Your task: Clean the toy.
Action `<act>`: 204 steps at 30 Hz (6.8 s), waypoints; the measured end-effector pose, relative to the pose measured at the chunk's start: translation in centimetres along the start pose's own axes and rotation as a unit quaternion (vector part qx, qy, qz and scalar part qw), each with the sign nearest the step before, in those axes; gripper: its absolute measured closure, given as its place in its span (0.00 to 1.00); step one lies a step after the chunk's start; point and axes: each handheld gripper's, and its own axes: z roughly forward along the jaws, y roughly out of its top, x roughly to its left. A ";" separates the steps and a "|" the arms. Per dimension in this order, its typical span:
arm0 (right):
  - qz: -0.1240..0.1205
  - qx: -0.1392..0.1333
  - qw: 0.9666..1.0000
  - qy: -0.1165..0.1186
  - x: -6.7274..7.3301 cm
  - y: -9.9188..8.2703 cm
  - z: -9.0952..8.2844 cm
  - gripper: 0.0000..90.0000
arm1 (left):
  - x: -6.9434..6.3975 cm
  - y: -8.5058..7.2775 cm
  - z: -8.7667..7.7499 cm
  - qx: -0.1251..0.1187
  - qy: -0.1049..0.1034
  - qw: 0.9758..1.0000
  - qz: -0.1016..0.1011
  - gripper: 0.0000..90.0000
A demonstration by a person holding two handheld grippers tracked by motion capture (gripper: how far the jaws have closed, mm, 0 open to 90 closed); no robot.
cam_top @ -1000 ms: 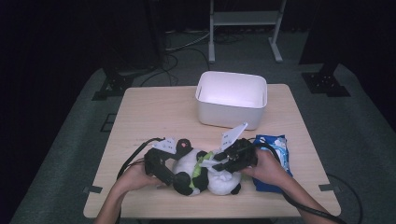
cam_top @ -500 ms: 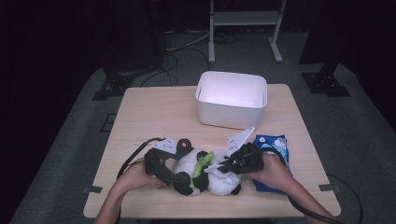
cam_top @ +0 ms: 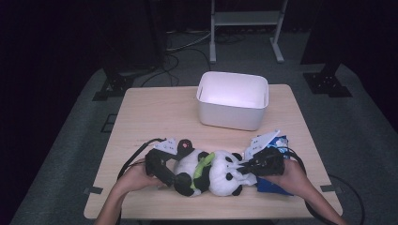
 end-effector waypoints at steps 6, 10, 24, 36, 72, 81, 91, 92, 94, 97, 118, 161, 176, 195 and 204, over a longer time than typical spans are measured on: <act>0.022 -0.004 1.000 -0.012 -1.8 -0.4 -0.2 0.93 | -0.1 0.0 0.0 0.000 0.000 1.000 0.002 0.11; 0.031 -0.005 0.999 -0.013 -2.8 0.0 0.3 0.92 | -0.1 0.0 0.0 0.000 0.000 1.000 0.004 0.11; 0.012 0.001 1.000 0.000 -4.0 5.0 2.3 0.92 | -0.2 0.0 -0.1 0.000 -0.001 1.000 0.008 0.11; -0.025 0.013 0.999 0.022 -2.9 9.7 4.7 0.92 | -0.3 0.0 -0.1 -0.001 -0.002 1.000 0.007 0.11; -0.070 0.016 0.994 0.079 0.2 13.5 8.0 0.91 | 0.0 -0.2 -0.5 -0.011 -0.019 1.000 0.005 0.11; -0.085 0.026 0.991 0.100 2.7 12.8 8.0 0.91 | 0.0 -0.3 -0.7 -0.015 -0.036 0.999 0.009 0.10; -0.083 0.023 0.990 0.113 3.7 11.3 7.3 0.91 | -0.2 -0.3 -0.8 -0.015 -0.043 0.999 0.018 0.08; -0.082 0.022 0.990 0.114 3.8 11.0 7.1 0.91 | -0.2 -0.3 -0.9 -0.015 -0.043 0.999 0.018 0.08; -0.082 0.025 0.990 0.114 3.9 10.6 6.8 0.91 | -0.2 -0.3 -0.8 -0.015 -0.043 0.999 0.018 0.08; -0.082 0.025 0.990 0.112 4.0 10.0 6.4 0.91 | -0.2 -0.3 -0.9 -0.013 -0.042 0.999 0.018 0.08; -0.050 0.032 0.995 0.084 3.4 5.5 3.7 0.91 | -0.2 -0.2 -0.9 -0.011 -0.037 0.999 0.020 0.09; -0.001 -0.001 1.000 0.030 0.0 3.1 0.3 0.88 | 0.3 0.0 -1.0 -0.018 -0.036 0.999 0.004 0.09; 0.033 -0.014 0.999 0.033 -2.4 2.5 1.0 0.89 | 0.3 0.5 -1.4 -0.012 -0.043 0.999 0.012 0.09; 0.022 -0.017 0.999 0.034 -1.3 2.0 0.9 0.89 | 0.7 1.9 -3.6 -0.007 -0.038 0.999 0.018 0.09; 0.024 -0.019 0.999 0.036 -1.0 1.8 0.9 0.89 | 1.9 2.6 -3.8 -0.001 -0.028 1.000 0.009 0.09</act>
